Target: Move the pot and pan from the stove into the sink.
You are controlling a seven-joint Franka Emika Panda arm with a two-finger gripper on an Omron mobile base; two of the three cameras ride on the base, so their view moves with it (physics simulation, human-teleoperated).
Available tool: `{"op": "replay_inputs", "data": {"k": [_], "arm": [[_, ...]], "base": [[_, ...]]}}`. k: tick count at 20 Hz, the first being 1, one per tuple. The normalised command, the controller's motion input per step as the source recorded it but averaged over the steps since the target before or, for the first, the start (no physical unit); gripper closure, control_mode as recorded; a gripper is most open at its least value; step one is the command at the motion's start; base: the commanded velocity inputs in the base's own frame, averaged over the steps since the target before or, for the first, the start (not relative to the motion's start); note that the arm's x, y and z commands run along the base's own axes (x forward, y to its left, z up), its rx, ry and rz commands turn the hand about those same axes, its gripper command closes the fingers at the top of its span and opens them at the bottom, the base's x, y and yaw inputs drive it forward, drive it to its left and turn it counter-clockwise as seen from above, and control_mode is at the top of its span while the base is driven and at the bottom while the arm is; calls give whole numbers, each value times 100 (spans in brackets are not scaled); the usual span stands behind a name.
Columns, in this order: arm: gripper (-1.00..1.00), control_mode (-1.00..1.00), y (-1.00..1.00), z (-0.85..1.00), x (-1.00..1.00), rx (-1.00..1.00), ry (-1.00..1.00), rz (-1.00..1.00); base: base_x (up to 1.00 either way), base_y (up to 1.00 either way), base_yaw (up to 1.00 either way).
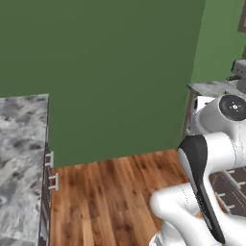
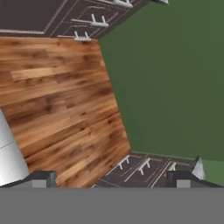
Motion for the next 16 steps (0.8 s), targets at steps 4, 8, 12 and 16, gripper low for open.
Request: {"op": "replay_inputs", "data": {"k": [4, 8, 12, 16], "arm": [[-100, 100, 0, 0, 0, 0, 0, 0], [-100, 100, 0, 0, 0, 0, 0, 0], [-100, 100, 0, 0, 0, 0, 0, 0], [-100, 100, 0, 0, 0, 0, 0, 0]], "base": [[4, 2, -45], [4, 3, -46], [6, 5, -47], [6, 4, -47]]}}
